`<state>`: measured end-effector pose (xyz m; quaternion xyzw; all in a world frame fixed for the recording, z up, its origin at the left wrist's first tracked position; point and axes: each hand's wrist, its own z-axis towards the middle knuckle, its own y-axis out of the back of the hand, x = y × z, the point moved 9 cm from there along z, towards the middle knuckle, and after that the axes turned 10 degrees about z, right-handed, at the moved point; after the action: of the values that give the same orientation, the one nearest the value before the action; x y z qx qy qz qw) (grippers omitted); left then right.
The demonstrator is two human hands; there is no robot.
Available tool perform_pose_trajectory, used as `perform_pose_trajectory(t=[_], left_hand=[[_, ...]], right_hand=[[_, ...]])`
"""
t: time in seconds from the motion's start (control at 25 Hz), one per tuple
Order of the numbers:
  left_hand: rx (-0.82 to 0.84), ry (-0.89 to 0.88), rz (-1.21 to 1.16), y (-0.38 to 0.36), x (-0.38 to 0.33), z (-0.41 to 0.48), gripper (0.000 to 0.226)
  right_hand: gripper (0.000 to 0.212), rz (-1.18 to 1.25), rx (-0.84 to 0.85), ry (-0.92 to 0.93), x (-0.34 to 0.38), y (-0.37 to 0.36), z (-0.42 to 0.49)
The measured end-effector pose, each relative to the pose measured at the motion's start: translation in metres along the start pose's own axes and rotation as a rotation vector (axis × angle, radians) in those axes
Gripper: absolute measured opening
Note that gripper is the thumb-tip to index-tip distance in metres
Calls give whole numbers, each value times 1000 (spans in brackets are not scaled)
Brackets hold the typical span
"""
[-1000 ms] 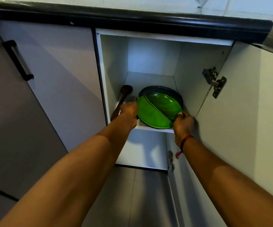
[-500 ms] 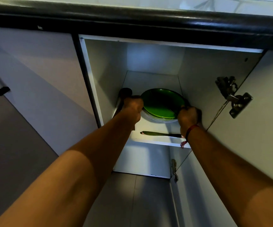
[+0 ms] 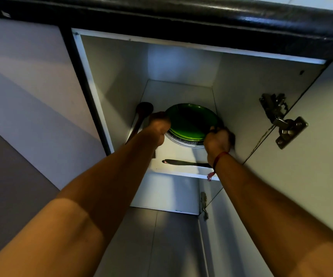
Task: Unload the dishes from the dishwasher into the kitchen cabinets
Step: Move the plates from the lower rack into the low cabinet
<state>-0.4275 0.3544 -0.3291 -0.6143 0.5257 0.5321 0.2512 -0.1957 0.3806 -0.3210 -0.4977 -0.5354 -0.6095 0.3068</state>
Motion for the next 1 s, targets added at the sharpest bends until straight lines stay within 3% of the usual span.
perform_pose_trajectory(t=[0.16,0.32,0.52,0.6,0.76,0.92,1.0], left_hand=[[18,-45,101,7,-2,0,34],[20,-60,212,4,-6,-10,25],[-2,-40,210,1,2,-13,16],[-23,-65,199,1,0,-19,21],[-166,-197,167,10,-12,-44,33],[-277,-424,351,12,-16,-74,19],[-329,-489,473,13,-12,-88,33]], right_hand=[[39,-37,3,-62,-15,-7,3],[42,-179,6,20,-9,-7,0],[39,-167,39,87,-3,-9,2],[34,-234,17,198,5,-5,-8],[35,-316,6,462,26,3,-43],[49,-241,12,524,25,5,-75],[52,-216,24,523,19,4,-90]])
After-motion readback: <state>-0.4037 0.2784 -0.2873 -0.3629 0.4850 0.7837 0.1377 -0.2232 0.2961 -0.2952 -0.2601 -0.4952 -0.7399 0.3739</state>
